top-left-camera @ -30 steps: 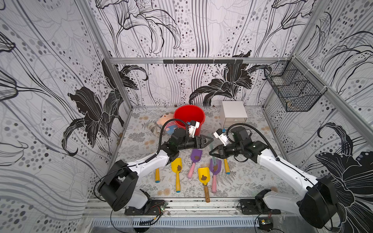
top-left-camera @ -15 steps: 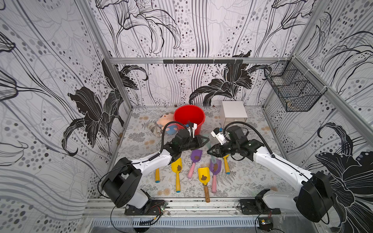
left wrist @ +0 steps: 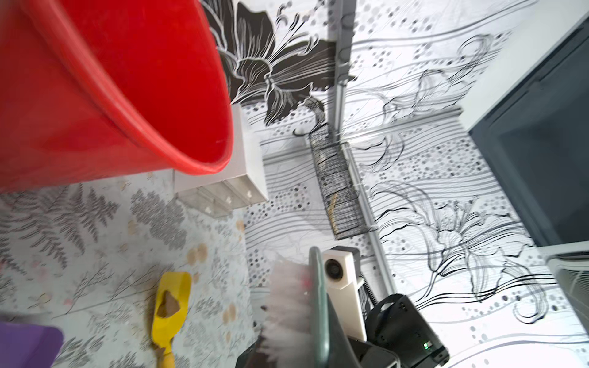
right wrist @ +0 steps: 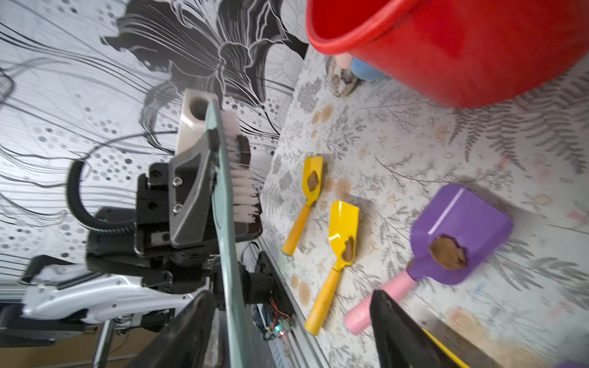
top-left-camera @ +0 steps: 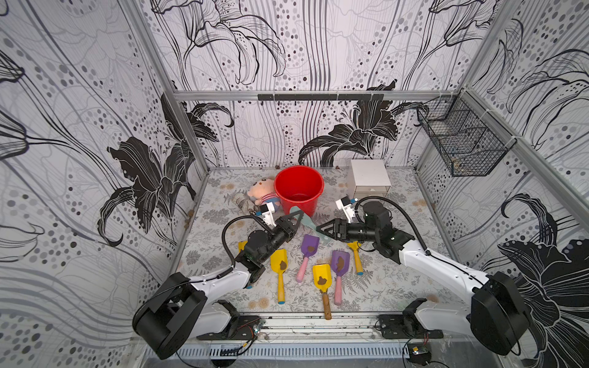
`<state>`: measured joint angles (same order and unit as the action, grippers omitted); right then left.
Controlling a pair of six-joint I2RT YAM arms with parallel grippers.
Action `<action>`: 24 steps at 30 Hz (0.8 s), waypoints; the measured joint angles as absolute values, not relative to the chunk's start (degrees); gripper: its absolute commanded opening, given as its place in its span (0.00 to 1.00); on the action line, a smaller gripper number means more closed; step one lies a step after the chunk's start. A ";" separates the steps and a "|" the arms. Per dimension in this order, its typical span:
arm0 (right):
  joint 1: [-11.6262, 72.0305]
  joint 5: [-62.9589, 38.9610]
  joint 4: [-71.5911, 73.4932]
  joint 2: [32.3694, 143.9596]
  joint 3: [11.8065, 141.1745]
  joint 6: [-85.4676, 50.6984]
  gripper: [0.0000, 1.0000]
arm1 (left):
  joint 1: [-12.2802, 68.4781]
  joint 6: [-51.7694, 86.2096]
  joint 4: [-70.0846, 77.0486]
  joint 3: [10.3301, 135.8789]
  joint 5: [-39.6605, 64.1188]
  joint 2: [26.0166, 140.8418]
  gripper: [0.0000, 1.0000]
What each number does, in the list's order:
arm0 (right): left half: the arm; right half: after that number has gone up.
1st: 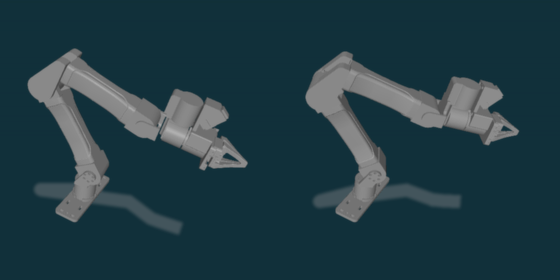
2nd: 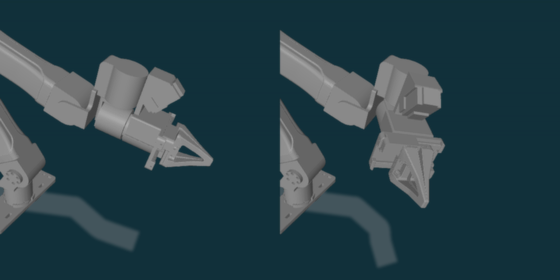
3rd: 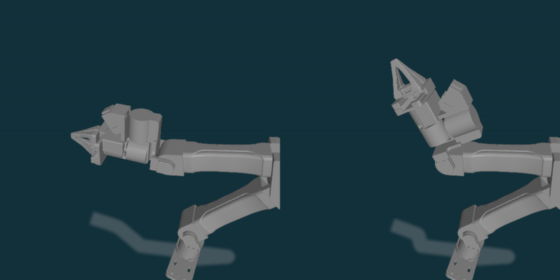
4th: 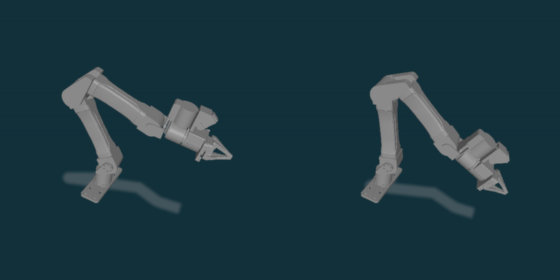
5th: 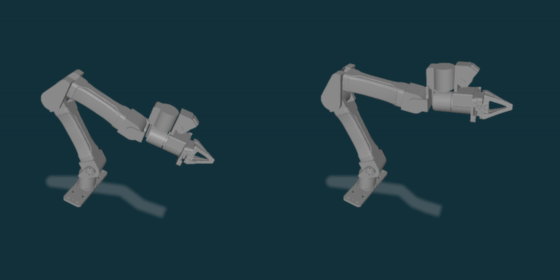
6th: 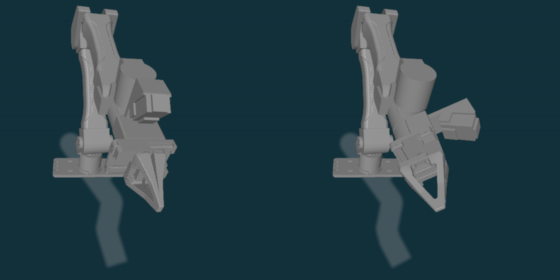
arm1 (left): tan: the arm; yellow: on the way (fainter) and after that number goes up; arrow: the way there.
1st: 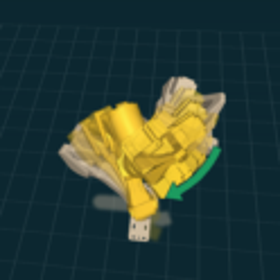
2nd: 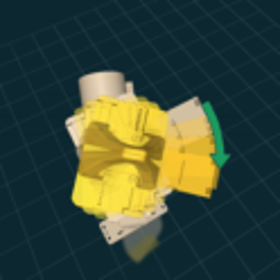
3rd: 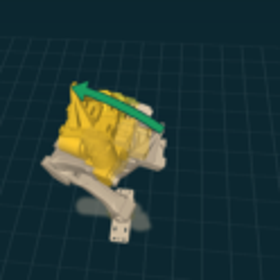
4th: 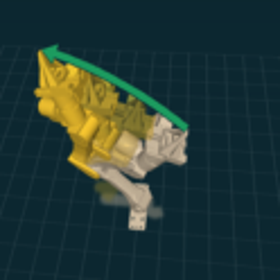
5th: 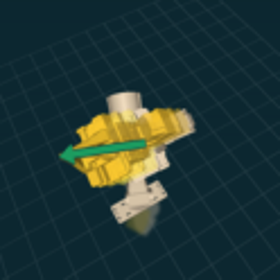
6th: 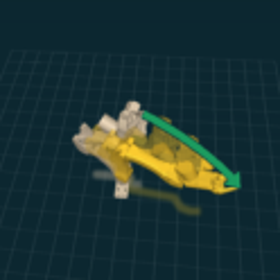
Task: Brush the soil off the hand trowel and place it into the bucket
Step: Place the hand trowel at the center of the board.
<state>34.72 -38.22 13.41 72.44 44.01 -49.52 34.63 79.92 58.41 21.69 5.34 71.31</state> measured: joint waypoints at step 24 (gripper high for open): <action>39.55 -38.35 37.87 77.69 42.09 -65.39 0.23 | 38.65 80.09 71.53 16.60 -7.66 70.83 0.15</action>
<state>39.55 -38.35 37.87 77.69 42.09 -65.39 38.65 80.09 71.53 16.60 -7.66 70.83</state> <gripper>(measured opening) 0.246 0.158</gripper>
